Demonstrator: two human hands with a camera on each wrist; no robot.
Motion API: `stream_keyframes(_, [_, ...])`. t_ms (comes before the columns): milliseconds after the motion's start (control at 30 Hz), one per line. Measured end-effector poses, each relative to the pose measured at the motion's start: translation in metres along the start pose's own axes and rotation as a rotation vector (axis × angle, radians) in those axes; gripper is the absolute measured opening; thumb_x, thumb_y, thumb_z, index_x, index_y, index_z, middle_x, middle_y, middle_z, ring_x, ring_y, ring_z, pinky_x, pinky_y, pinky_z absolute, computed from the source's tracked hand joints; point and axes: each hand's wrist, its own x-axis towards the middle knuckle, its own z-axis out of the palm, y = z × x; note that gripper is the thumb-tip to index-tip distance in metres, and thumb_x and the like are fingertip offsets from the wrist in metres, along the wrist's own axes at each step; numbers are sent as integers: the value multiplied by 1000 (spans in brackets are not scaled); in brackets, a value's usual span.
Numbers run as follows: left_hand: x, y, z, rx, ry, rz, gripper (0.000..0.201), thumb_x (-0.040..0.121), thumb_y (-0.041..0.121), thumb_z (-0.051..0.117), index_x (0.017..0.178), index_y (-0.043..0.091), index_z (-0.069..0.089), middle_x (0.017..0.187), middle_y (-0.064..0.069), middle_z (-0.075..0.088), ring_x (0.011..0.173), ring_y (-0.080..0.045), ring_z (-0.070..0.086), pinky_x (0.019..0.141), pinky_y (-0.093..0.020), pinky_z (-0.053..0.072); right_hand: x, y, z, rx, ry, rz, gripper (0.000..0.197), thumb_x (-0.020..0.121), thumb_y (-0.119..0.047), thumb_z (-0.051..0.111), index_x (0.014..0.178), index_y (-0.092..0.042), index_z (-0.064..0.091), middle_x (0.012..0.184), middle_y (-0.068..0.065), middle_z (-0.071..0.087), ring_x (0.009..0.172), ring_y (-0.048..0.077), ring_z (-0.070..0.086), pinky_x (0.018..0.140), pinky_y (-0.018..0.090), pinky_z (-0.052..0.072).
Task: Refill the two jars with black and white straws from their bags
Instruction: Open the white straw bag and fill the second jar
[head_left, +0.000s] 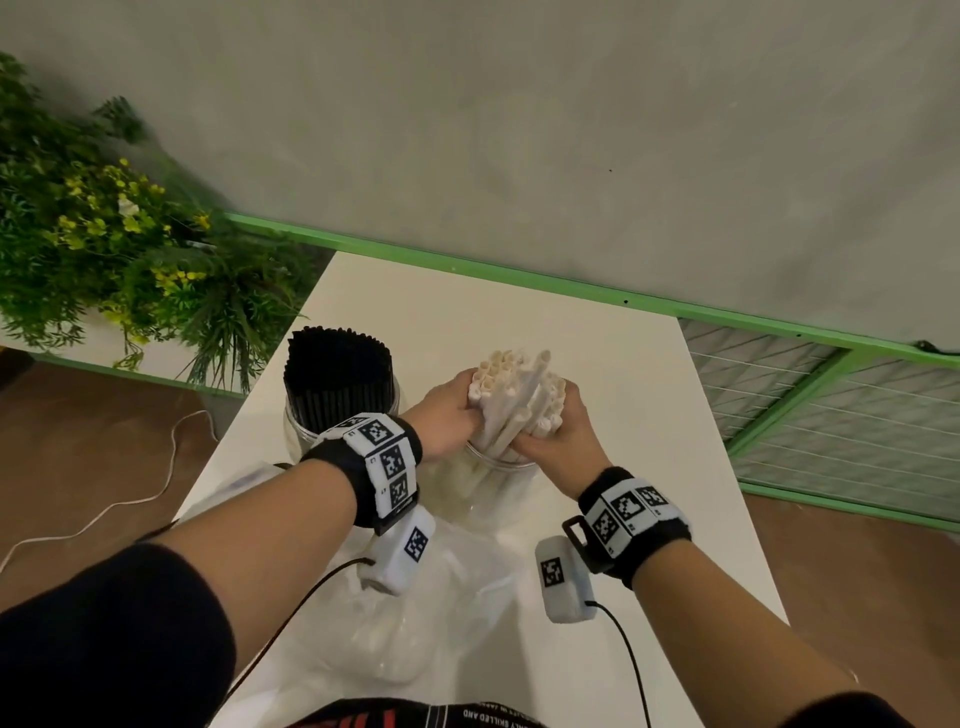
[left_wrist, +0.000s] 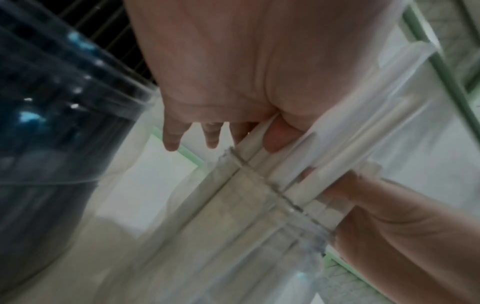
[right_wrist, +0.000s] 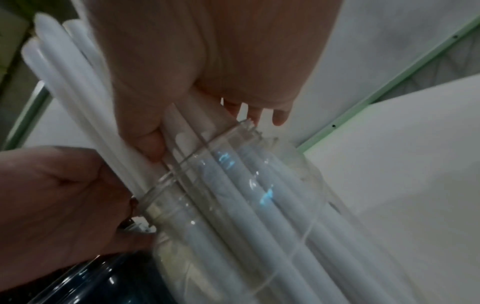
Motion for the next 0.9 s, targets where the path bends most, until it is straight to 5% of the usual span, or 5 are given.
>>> stream_keyframes(267, [-42, 1, 2, 120, 239, 183, 66, 86, 5, 48, 147, 23, 28, 151, 0, 31, 137, -21, 28, 114, -31, 22, -4, 5, 0, -320, 39, -15, 72, 66, -44, 62, 129, -12, 46, 124, 3, 39, 114, 16, 35, 101, 30, 30])
stream_keyframes(467, [-48, 12, 16, 408, 345, 304, 53, 76, 48, 69, 121, 32, 46, 116, 6, 38, 104, -14, 48, 90, -28, 44, -4, -1, -1, -278, 42, -3, 66, 60, -55, 61, 117, -22, 51, 118, -2, 41, 113, 17, 38, 97, 29, 32])
stream_keyframes(567, [-39, 16, 20, 446, 329, 276, 37, 80, 40, 68, 109, 24, 50, 111, 1, 40, 89, -20, 57, 80, -35, 51, 0, 3, 0, -268, 60, 18, 48, 73, -38, 71, 115, -25, 51, 117, -2, 47, 117, 24, 44, 100, 37, 39])
stream_keyframes(767, [-29, 21, 7, 328, 388, 298, 16, 85, 31, 64, 96, 21, 58, 101, 3, 49, 82, -16, 59, 78, -32, 50, 12, 16, -8, -255, 78, 83, 70, 63, -74, 67, 112, -26, 54, 107, 6, 62, 104, 27, 59, 86, 50, 52])
stream_keyframes(900, [-27, 17, 2, 230, 381, 290, 21, 78, 29, 75, 91, 21, 61, 98, 4, 52, 83, -9, 54, 83, -29, 50, 9, 1, -15, -339, 65, 11, 73, 68, -65, 65, 123, -21, 47, 115, 5, 58, 111, 22, 54, 93, 47, 48])
